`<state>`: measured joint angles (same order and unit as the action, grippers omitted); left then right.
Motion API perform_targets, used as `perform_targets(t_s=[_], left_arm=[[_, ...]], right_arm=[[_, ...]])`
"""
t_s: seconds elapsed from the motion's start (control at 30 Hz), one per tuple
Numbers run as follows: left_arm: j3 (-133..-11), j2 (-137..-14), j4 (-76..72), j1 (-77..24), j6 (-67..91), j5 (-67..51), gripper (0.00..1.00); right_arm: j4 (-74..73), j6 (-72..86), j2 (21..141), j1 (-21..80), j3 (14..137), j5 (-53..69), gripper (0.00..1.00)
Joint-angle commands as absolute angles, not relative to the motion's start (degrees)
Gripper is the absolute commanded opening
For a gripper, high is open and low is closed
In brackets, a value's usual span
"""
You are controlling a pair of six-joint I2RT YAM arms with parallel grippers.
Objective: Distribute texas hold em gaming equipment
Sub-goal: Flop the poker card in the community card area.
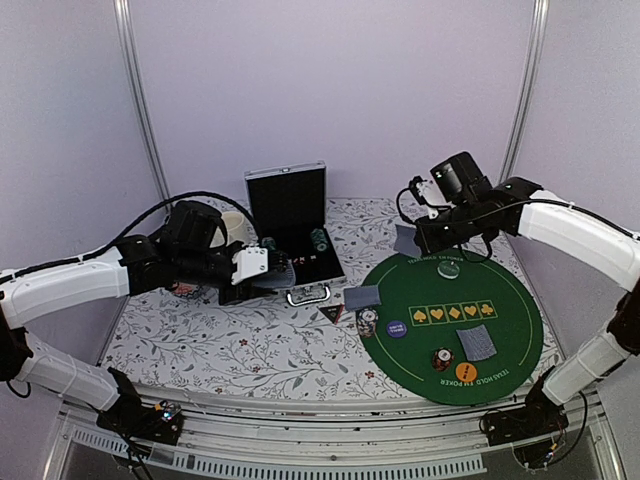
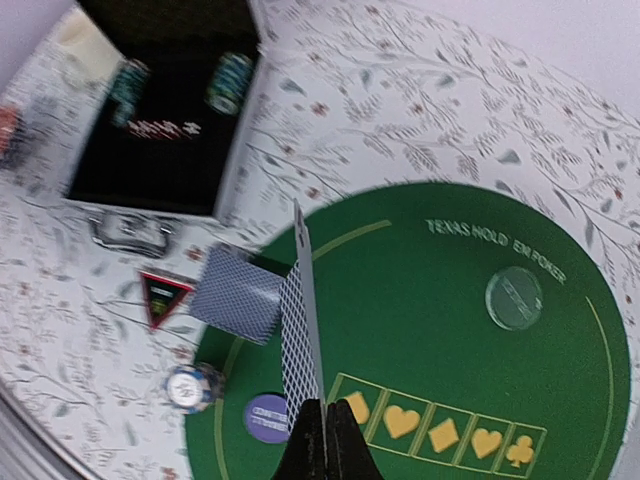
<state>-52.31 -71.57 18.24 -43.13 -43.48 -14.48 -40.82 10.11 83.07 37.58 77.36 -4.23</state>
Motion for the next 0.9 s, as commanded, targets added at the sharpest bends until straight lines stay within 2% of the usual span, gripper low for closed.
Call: perform_targets(t_s=[0.0, 0.5, 0.87], left_arm=[[-51.4, -70.6, 16.5, -43.9, -43.7, -14.4, 0.45], [-51.2, -71.4, 16.3, -43.9, -43.8, -13.8, 0.45], [-51.1, -71.4, 16.4, -43.9, -43.9, -13.9, 0.45]], right_arm=[[-50.3, 2.9, 92.6, 37.4, 78.6, -25.0, 0.02], [-42.5, -14.0, 107.3, 42.7, 77.4, -39.2, 0.02], [-45.6, -16.0, 110.4, 47.5, 74.1, -27.3, 0.02]])
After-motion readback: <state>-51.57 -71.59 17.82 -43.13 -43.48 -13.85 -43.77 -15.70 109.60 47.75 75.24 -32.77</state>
